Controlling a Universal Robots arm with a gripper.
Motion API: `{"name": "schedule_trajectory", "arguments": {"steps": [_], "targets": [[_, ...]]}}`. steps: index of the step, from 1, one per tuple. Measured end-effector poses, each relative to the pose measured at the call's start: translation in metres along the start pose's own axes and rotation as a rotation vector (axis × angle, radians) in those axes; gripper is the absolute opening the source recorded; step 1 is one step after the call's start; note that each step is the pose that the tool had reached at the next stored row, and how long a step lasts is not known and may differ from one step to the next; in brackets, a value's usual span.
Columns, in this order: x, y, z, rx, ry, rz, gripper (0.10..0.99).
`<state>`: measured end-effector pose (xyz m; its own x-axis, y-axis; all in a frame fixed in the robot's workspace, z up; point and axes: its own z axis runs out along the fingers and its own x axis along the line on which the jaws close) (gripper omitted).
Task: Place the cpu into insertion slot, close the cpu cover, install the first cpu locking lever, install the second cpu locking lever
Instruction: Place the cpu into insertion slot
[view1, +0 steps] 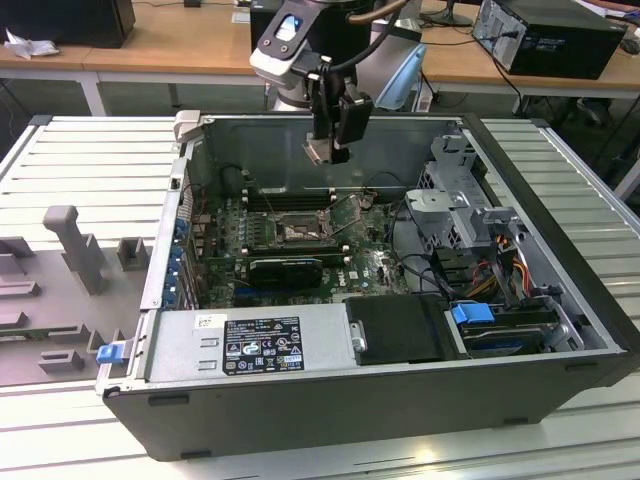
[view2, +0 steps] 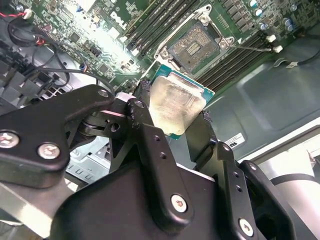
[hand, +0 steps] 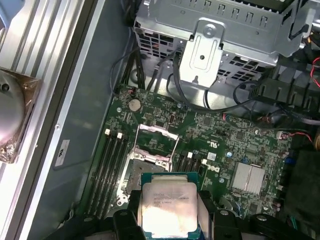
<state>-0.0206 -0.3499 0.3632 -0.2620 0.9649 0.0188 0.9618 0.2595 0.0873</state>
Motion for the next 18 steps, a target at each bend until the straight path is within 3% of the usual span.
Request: {"name": "schedule_trajectory", "arguments": {"steps": [18], "targets": [[0.0000,-0.0001,0.0006,-0.003,-0.0156,0.179,0.529]]}}
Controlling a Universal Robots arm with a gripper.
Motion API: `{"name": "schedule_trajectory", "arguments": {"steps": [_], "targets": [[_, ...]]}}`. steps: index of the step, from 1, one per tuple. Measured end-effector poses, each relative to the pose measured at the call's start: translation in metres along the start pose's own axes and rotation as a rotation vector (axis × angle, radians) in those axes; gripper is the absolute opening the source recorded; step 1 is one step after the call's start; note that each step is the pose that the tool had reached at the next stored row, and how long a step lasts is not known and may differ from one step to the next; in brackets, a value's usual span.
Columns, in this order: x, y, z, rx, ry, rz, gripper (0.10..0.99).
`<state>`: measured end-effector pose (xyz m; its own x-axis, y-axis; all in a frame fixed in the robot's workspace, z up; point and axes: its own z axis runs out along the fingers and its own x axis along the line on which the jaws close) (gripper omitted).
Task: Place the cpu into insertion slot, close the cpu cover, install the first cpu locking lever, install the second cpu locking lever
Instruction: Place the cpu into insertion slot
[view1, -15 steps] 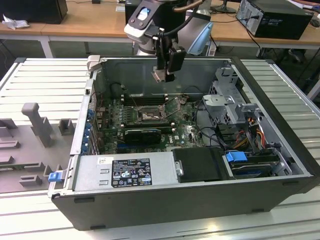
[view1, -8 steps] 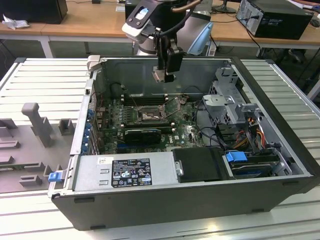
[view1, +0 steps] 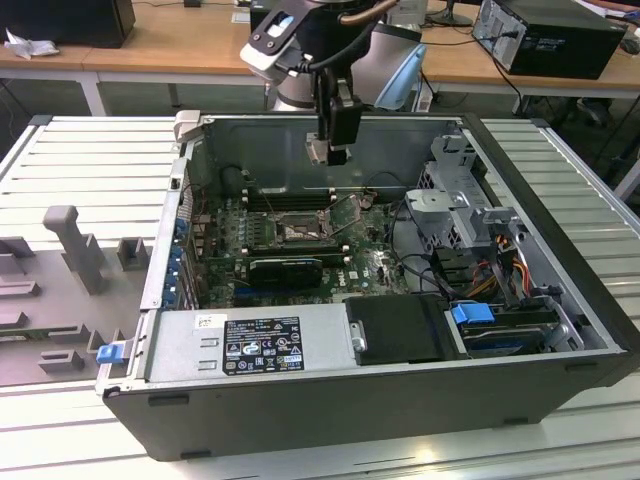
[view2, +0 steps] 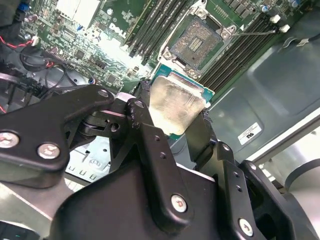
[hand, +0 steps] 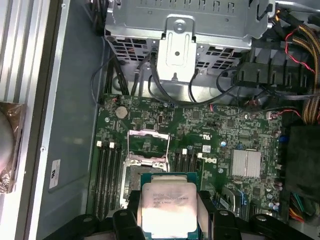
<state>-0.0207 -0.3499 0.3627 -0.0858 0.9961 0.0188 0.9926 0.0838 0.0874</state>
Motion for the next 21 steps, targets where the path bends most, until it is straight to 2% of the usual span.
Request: {"name": "schedule_trajectory", "arguments": {"steps": [7,12,21], "targets": [[0.0000,0.0000,0.0002,-0.001,-0.0052,0.059,0.529],[0.0000,-0.0001,0.0015,-0.002,-0.0115,0.128,0.529],[0.0001,-0.0022,0.0173,-0.002,-0.0116,0.130,0.529]]}}
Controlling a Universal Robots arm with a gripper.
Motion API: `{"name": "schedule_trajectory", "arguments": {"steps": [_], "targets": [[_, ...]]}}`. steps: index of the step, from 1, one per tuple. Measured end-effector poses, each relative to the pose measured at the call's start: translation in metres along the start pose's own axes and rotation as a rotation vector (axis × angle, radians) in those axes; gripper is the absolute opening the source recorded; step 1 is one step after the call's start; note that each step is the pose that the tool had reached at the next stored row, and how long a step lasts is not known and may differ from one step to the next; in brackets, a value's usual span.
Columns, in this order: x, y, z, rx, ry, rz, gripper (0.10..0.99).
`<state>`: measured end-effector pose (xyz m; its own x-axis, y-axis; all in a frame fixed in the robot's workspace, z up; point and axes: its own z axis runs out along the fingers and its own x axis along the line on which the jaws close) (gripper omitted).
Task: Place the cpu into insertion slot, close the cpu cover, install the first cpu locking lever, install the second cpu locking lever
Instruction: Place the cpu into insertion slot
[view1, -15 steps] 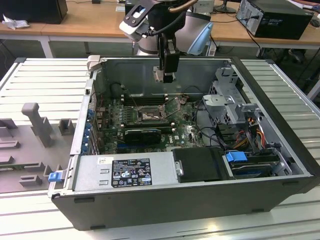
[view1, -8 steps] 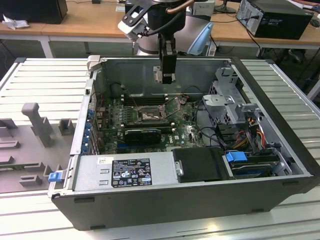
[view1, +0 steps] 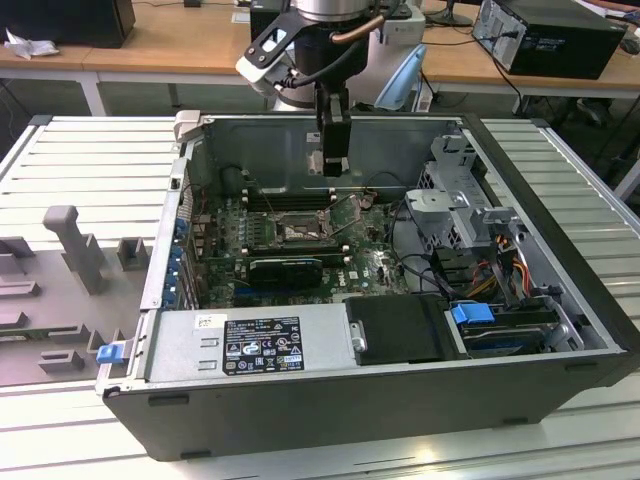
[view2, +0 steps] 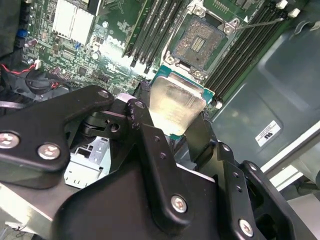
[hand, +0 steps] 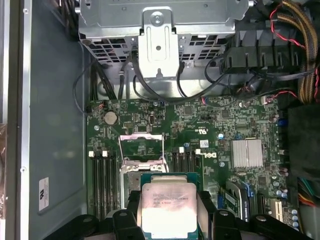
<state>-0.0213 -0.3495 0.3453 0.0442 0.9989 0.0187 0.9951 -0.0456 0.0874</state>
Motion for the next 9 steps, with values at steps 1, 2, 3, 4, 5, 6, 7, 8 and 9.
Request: {"name": "schedule_trajectory", "arguments": {"steps": [1,2,3,4,5,6,7,8,9], "targets": [[0.0000,-0.0001,0.0009,0.000,-0.0001,0.000,0.529],[0.0000,-0.0002,0.0015,0.000,-0.0002,0.000,0.529],[0.0000,-0.0003,0.0023,0.000,-0.0002,0.000,0.529],[-0.0001,-0.0003,0.0029,0.000,-0.0002,0.000,0.529],[-0.0001,-0.0004,0.0035,0.000,-0.0002,0.000,0.529],[-0.0001,-0.0004,0.0039,0.000,-0.0002,0.000,0.529],[-0.0001,-0.0005,0.0043,0.000,-0.0002,0.000,0.529],[-0.0001,-0.0005,0.0046,0.000,-0.0002,0.000,0.529],[-0.0001,-0.0005,0.0048,0.000,-0.0002,0.000,0.529]]}}
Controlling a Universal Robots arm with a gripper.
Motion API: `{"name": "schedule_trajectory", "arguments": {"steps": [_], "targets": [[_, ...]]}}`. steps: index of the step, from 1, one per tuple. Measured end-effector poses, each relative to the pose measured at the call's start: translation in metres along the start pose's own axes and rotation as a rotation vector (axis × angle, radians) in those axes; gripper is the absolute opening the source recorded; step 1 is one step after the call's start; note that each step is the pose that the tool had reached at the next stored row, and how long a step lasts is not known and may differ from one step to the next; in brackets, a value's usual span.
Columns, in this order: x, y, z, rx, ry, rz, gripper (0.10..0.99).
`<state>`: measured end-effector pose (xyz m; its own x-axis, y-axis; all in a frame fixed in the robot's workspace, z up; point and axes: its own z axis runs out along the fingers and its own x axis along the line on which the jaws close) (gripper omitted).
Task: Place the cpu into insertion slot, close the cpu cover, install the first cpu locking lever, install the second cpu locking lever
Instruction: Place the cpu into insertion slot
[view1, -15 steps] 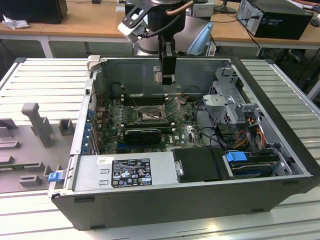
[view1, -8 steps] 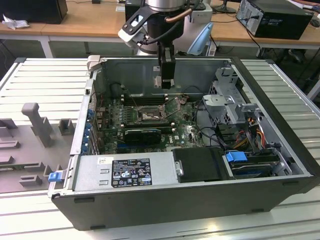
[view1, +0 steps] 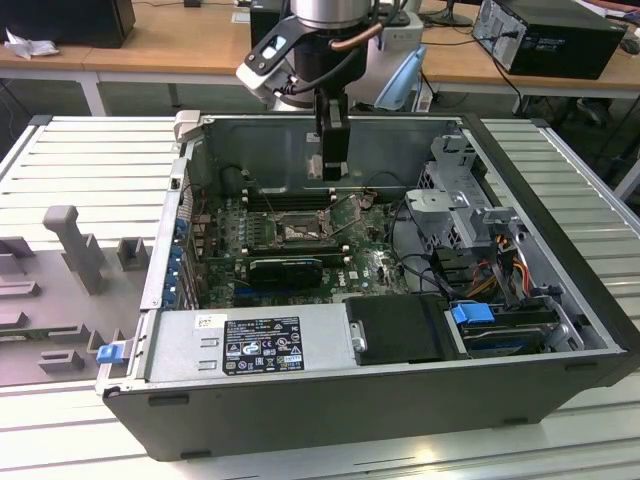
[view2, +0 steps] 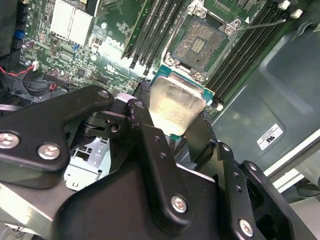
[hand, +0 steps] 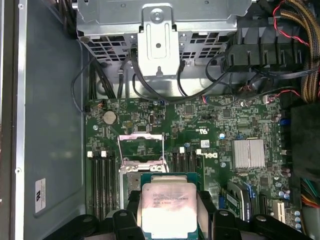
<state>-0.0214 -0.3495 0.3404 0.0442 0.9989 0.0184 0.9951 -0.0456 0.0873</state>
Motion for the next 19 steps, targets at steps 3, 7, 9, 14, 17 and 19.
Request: {"name": "schedule_trajectory", "arguments": {"steps": [3,7,9,14,17,19], "targets": [[0.0000,-0.0001,0.0015,0.000,0.0001,0.000,0.529],[-0.0001,-0.0004,0.0041,0.000,0.0001,0.000,0.529],[-0.0001,-0.0006,0.0056,0.000,0.0001,0.000,0.529],[-0.0002,-0.0008,0.0080,0.000,0.0001,0.000,0.529],[-0.0002,-0.0011,0.0116,0.000,0.0001,0.000,0.529],[-0.0003,-0.0014,0.0149,0.000,0.0001,0.000,0.529]]}}
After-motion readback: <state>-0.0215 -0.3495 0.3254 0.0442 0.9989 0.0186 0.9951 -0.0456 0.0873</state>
